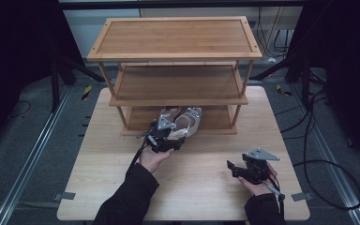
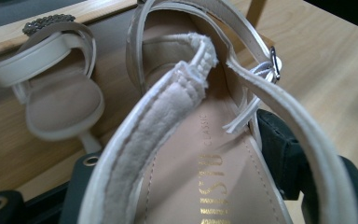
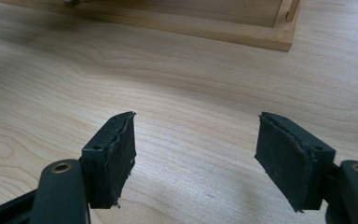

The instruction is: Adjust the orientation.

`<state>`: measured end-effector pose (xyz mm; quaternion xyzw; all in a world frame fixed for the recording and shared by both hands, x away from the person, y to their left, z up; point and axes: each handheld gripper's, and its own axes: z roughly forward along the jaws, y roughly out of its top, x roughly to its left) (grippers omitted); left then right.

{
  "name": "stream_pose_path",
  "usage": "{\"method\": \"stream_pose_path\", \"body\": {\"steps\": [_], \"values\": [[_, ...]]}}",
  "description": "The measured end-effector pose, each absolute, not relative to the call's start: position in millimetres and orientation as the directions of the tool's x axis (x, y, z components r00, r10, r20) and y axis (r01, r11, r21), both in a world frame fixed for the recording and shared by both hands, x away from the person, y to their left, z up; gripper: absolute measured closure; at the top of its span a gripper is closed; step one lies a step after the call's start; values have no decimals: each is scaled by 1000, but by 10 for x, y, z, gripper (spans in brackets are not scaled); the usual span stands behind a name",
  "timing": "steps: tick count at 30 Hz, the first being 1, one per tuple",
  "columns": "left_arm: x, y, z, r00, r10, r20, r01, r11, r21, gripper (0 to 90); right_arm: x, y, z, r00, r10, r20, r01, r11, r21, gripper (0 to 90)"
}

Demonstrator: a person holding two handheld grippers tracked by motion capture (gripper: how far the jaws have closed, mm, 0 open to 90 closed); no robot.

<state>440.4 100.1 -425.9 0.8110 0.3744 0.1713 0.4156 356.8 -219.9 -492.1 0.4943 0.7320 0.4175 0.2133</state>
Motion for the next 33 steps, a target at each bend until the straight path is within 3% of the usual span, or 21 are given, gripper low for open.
{"method": "stream_pose_path", "body": {"steps": [14, 33], "values": [[4781, 590, -4507, 604, 797, -4, 506, -380, 774, 404, 3603, -2182, -4952, -432, 897, 92, 549, 180, 816, 284], [5015, 462, -4703, 540, 841, 31, 541, -376, 753, 402, 3609, -2167, -4963, -442, 893, 87, 549, 193, 813, 284]]}}
